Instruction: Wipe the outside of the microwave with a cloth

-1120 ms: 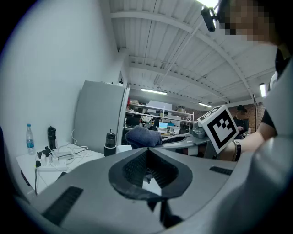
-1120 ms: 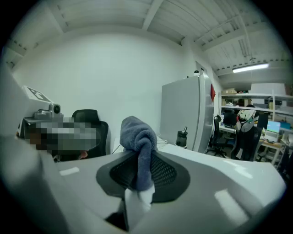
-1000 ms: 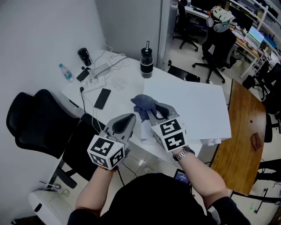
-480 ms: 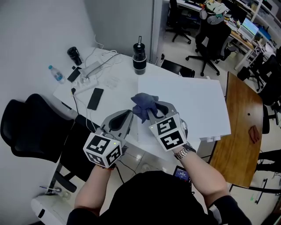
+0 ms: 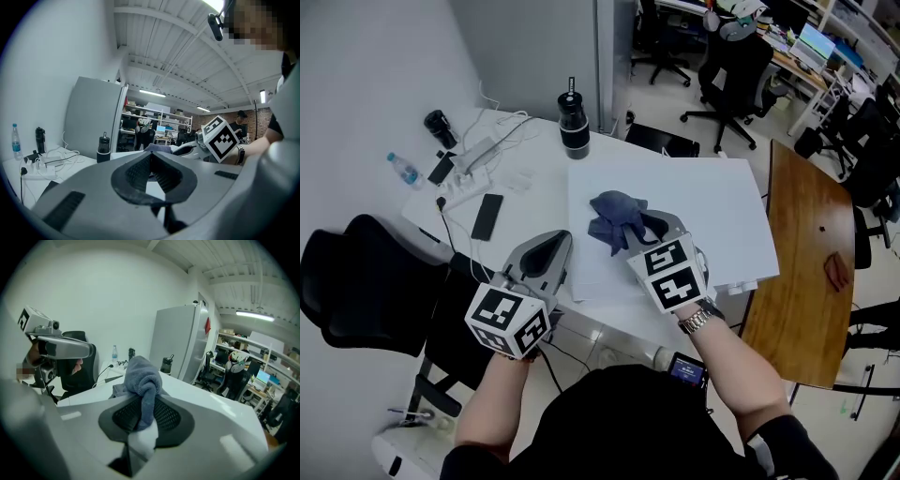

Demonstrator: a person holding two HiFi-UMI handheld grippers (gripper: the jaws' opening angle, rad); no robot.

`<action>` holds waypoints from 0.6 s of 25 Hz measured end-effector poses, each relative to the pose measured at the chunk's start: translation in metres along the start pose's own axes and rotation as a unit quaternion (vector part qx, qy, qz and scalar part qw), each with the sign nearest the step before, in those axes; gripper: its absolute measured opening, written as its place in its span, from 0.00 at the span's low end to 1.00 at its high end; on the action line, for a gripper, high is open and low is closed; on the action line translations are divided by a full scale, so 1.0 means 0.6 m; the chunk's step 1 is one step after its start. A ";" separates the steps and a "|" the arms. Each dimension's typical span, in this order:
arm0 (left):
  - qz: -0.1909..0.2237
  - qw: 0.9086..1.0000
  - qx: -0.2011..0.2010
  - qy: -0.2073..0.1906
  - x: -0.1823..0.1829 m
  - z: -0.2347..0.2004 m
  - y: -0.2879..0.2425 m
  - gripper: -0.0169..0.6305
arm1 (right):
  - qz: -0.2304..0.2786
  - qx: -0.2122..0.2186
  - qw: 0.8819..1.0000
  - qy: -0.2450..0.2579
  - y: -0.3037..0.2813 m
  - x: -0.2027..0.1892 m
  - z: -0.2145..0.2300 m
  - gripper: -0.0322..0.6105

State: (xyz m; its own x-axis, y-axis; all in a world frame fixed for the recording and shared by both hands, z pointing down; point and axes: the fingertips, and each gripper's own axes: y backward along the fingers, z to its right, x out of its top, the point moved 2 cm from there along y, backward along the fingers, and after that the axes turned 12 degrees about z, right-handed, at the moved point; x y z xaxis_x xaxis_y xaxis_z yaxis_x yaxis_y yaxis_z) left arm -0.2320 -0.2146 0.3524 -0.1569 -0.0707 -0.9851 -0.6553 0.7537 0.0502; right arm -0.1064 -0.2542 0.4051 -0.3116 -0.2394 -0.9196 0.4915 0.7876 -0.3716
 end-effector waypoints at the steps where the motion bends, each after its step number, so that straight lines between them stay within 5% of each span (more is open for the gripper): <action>1: 0.000 1.000 0.001 -0.001 0.001 0.005 -0.003 0.03 | -0.001 -0.002 1.000 -0.003 0.006 -0.004 0.009 0.17; 15: -0.003 1.000 -0.003 -0.026 0.013 0.115 -0.066 0.03 | -0.011 -0.029 0.999 -0.038 0.100 -0.058 0.150 0.16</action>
State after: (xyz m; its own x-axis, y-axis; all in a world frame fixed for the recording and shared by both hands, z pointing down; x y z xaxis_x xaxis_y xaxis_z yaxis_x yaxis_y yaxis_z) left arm -0.1564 -0.1998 0.3313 -0.1137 -0.0411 -0.9927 -0.6610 0.7491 0.0447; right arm 0.0073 -0.2498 0.4035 -0.2571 -0.2976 -0.9194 0.4361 0.8133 -0.3852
